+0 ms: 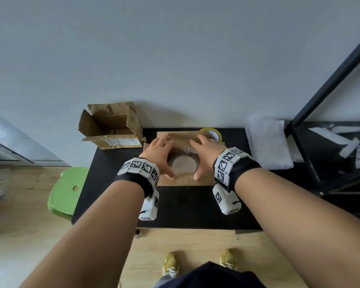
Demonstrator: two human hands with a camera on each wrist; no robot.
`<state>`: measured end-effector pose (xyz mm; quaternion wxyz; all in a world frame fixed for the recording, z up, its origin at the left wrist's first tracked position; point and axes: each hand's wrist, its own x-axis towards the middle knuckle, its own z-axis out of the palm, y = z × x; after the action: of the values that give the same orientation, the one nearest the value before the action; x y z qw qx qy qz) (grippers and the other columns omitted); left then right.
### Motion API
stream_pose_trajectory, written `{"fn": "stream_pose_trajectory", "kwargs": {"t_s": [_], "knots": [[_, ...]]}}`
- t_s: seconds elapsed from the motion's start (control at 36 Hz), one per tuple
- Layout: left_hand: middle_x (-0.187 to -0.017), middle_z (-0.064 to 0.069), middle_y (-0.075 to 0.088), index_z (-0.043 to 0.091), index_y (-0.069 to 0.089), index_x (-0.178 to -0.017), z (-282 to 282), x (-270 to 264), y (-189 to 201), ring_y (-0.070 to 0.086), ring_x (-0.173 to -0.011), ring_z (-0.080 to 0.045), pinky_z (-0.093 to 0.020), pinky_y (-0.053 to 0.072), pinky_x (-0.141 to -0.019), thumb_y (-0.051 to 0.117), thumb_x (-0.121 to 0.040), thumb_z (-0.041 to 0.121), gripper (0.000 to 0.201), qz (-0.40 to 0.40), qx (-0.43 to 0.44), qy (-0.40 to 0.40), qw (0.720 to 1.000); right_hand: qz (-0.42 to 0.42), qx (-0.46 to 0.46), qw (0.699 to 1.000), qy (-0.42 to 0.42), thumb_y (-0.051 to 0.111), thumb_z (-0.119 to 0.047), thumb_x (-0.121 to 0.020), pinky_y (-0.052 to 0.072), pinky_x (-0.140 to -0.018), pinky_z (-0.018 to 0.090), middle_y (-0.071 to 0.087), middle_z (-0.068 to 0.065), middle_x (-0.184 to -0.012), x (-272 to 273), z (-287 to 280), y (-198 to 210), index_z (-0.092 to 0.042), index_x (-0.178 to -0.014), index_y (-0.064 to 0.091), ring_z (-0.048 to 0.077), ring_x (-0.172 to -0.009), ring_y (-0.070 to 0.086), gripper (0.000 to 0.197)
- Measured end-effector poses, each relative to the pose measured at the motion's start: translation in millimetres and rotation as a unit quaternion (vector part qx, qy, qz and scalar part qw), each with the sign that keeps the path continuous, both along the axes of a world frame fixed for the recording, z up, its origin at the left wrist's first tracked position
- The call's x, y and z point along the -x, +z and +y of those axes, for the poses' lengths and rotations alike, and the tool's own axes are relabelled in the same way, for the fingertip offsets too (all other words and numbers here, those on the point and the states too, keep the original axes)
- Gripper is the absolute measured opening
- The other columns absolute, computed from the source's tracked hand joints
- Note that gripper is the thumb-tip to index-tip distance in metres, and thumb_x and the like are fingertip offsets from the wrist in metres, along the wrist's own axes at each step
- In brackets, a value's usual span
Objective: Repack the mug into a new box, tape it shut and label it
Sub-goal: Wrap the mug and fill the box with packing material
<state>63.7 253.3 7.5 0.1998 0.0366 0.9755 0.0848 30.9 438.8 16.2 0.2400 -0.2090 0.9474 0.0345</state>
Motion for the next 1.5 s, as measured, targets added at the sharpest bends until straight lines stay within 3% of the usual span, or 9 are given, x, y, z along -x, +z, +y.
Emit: {"fn": "stream_pose_trajectory", "kwargs": {"t_s": [0.19,0.39,0.5,0.75,0.97,1.11,1.22,1.31,1.5], "knots": [[-0.161,0.002,-0.009,0.024,-0.005,-0.153,6,3,-16,-0.006,-0.148,-0.025,-0.046,0.009,-0.12,0.087,-0.058,0.048,0.135,-0.018,0.028,-0.002,0.999,-0.021,-0.012,1.0,0.001,0.086,-0.045,-0.062,0.044,-0.1,0.053,-0.002,0.007,-0.159,-1,2,-17,-0.025,-0.154,-0.002,0.037,-0.142,0.018,0.129],[-0.151,0.0,0.026,0.021,0.018,-0.148,14,11,-23,0.023,-0.139,-0.026,-0.046,0.03,-0.109,0.089,-0.054,0.045,0.12,0.002,0.052,0.013,0.999,0.0,0.02,1.0,0.001,0.086,-0.038,-0.061,0.049,-0.094,0.044,0.013,0.006,-0.154,3,7,-33,-0.021,-0.152,0.006,0.035,-0.134,0.027,0.123],[-0.145,0.001,0.03,0.021,0.016,-0.149,17,14,-25,0.028,-0.134,-0.026,-0.046,0.037,-0.104,0.089,-0.053,0.047,0.124,0.004,0.078,0.017,0.997,-0.005,0.036,0.999,-0.017,0.085,-0.033,-0.063,0.051,-0.094,0.044,0.018,0.006,-0.151,6,5,-38,-0.019,-0.153,0.004,0.033,-0.136,0.026,0.122],[-0.127,0.0,0.041,0.022,0.039,-0.132,17,18,-29,0.032,-0.122,-0.026,-0.044,0.044,-0.099,0.088,-0.055,0.039,0.092,0.015,0.051,0.023,0.998,0.015,0.074,0.997,-0.026,0.083,-0.027,-0.063,0.054,-0.082,0.043,0.036,0.005,-0.133,12,7,-43,-0.018,-0.132,0.037,0.028,-0.119,0.041,0.084],[-0.133,0.0,0.038,0.021,0.029,-0.139,28,17,-27,0.035,-0.127,-0.026,-0.043,0.044,-0.096,0.091,-0.05,0.042,0.11,0.007,0.122,0.024,0.992,-0.004,0.117,0.993,-0.008,0.084,-0.042,-0.063,0.048,-0.097,0.044,0.027,0.001,-0.149,13,20,-45,-0.019,-0.151,0.019,0.025,-0.135,0.031,0.111],[-0.149,-0.002,0.022,0.019,0.014,-0.149,27,18,-27,0.017,-0.14,-0.029,-0.049,0.025,-0.112,0.088,-0.052,0.043,0.125,-0.027,0.116,0.034,0.992,-0.04,0.22,0.972,-0.069,0.073,-0.062,-0.07,0.043,-0.102,0.037,0.035,-0.004,-0.149,16,35,-37,-0.023,-0.145,0.036,0.016,-0.133,0.04,0.092],[-0.152,-0.007,0.02,0.017,0.021,-0.146,41,22,-18,0.009,-0.143,-0.029,-0.052,0.011,-0.117,0.071,-0.07,0.03,0.093,-0.047,0.089,0.088,0.991,-0.031,0.261,0.951,-0.162,0.057,-0.057,-0.087,0.052,-0.085,0.037,0.061,0.0,-0.119,16,51,-25,-0.019,-0.12,0.058,0.018,-0.099,0.062,0.05],[-0.147,-0.009,0.029,0.015,0.034,-0.139,60,29,-10,0.016,-0.141,-0.029,-0.054,0.013,-0.116,0.058,-0.079,0.021,0.066,-0.018,0.092,0.106,0.99,-0.005,0.268,0.933,-0.239,0.049,-0.047,-0.094,0.048,-0.084,0.036,0.056,0.008,-0.127,19,67,-17,-0.014,-0.132,0.054,0.025,-0.108,0.059,0.051],[-0.133,-0.008,0.046,0.017,0.048,-0.129,134,51,-2,0.036,-0.128,-0.03,-0.042,0.034,-0.106,0.053,-0.087,0.019,0.043,0.089,-0.002,0.067,0.994,0.041,0.244,0.918,-0.311,0.049,-0.04,-0.097,0.042,-0.102,0.039,0.047,0.012,-0.143,30,128,-19,-0.014,-0.145,0.04,0.029,-0.127,0.049,0.055]]}}
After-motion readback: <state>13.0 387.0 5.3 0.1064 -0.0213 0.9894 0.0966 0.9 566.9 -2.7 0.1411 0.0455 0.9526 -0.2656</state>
